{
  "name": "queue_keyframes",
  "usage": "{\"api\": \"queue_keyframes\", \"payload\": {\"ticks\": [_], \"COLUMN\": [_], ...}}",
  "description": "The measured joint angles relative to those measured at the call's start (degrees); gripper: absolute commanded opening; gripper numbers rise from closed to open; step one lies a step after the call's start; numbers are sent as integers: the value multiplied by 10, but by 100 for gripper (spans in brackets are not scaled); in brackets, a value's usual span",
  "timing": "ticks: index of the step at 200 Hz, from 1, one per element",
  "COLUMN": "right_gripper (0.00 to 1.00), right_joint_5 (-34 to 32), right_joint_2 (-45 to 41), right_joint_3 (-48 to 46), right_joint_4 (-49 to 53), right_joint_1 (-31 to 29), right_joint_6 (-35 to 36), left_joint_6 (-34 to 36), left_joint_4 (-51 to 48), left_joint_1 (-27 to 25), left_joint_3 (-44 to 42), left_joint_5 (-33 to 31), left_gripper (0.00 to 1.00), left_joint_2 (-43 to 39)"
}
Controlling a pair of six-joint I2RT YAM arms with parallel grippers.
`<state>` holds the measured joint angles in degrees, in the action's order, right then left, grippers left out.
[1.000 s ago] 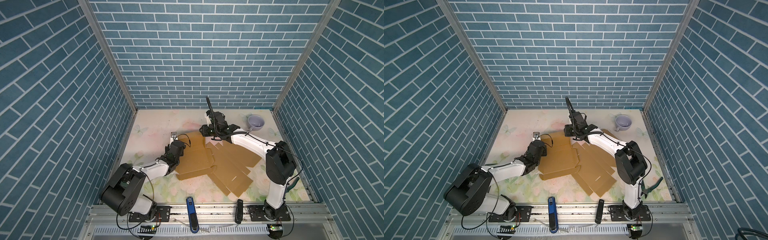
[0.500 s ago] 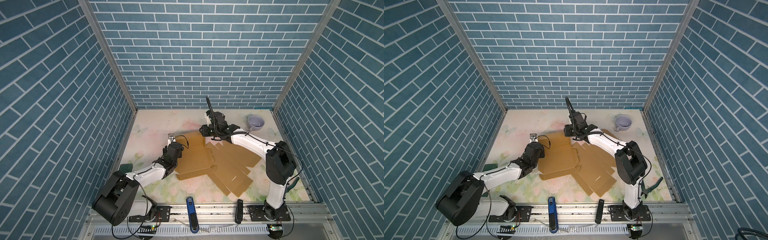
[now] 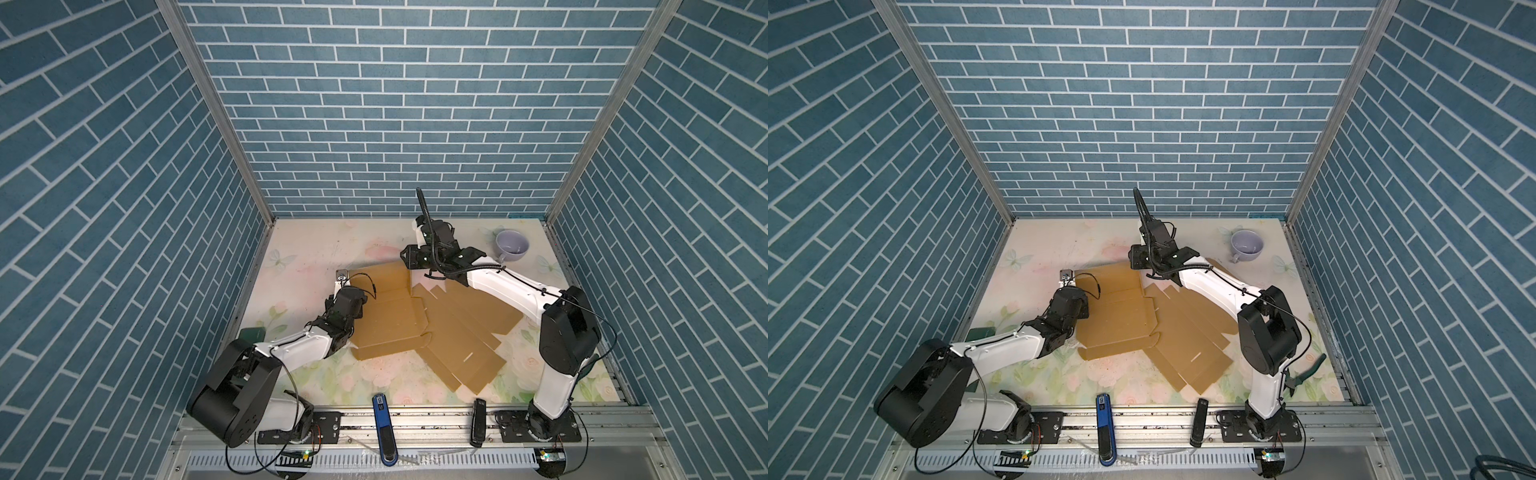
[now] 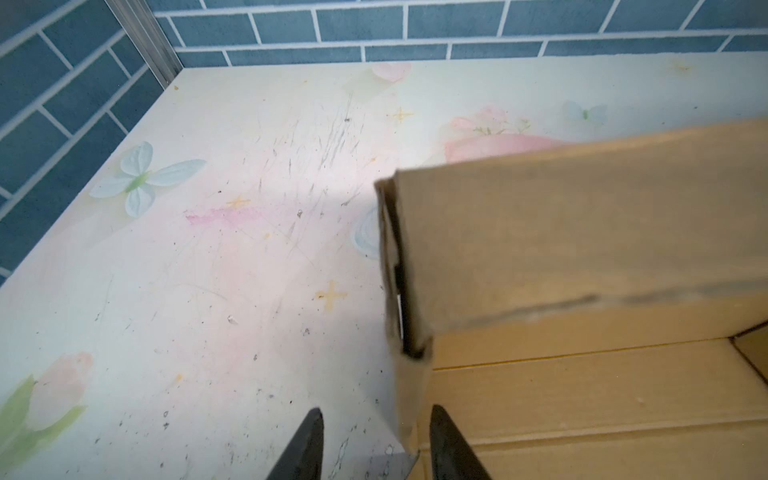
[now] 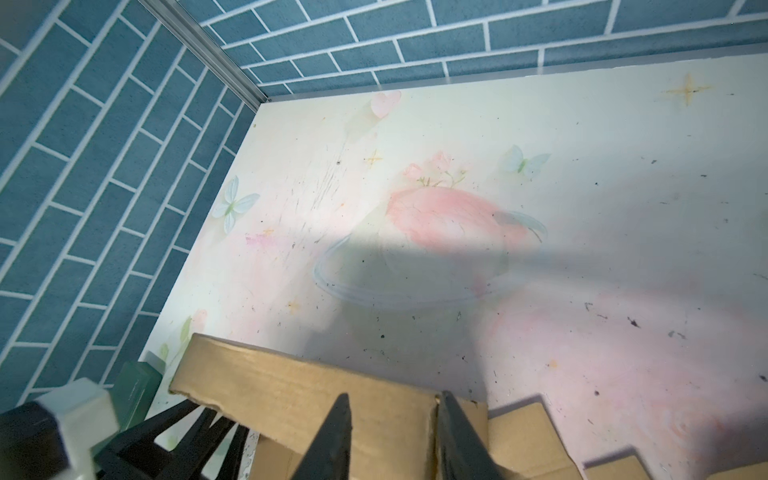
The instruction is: Fold the paper box
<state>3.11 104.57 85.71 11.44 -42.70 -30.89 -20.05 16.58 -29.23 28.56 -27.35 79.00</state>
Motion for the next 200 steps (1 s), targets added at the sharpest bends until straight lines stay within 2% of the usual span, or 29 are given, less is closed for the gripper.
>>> {"api": "queue_keyframes", "payload": {"ticks": [93,131,200], "right_gripper": [36,36,35], "right_joint_5": [-17,-21,-27], "right_joint_2": [-20,-24,-29], "right_joint_3": [0,0,0], "right_joint_4": [8,16,34], "right_joint_1": [2,3,4], "right_joint_6": [13,13,14], "left_joint_6": [-10,-12,-12], "left_joint_4": [55,73,90], "left_joint_1": [27,29,37], "left_joint_3": [1,9,29], "left_joint_5": [25,35,55], "left_gripper": [36,27,17], "left_joint_2": [66,87,109]}}
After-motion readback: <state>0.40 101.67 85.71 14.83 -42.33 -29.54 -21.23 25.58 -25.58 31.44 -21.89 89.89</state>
